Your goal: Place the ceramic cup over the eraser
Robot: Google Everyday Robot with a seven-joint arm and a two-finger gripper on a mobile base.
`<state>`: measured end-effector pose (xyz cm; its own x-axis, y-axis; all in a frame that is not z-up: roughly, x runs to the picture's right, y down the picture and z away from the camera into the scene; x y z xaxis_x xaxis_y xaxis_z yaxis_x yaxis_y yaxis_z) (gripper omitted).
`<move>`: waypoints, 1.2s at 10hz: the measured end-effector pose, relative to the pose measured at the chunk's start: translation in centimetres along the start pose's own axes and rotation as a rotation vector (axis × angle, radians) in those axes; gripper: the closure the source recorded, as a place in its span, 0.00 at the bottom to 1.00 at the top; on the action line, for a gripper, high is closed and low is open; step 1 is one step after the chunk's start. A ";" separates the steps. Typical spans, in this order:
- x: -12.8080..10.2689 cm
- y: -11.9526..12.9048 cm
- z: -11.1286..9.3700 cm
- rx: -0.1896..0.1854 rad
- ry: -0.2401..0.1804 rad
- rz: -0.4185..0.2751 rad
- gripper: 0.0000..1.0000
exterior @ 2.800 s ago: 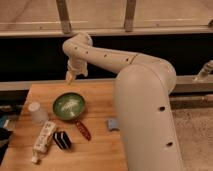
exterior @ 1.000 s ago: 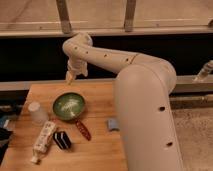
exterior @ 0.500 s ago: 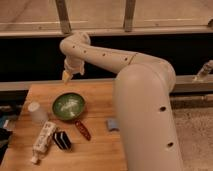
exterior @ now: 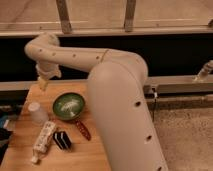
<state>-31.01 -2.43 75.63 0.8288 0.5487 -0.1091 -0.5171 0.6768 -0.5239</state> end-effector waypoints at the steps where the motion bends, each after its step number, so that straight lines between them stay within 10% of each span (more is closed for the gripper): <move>1: -0.3 1.0 0.0 -0.005 0.005 -0.016 0.34; 7: -0.5 1.2 0.5 0.000 0.017 -0.041 0.34; 12: -4.6 8.4 3.6 0.013 0.122 -0.201 0.34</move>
<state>-39.93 2.55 74.74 0.9349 0.3389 -0.1054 -0.3406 0.7732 -0.5350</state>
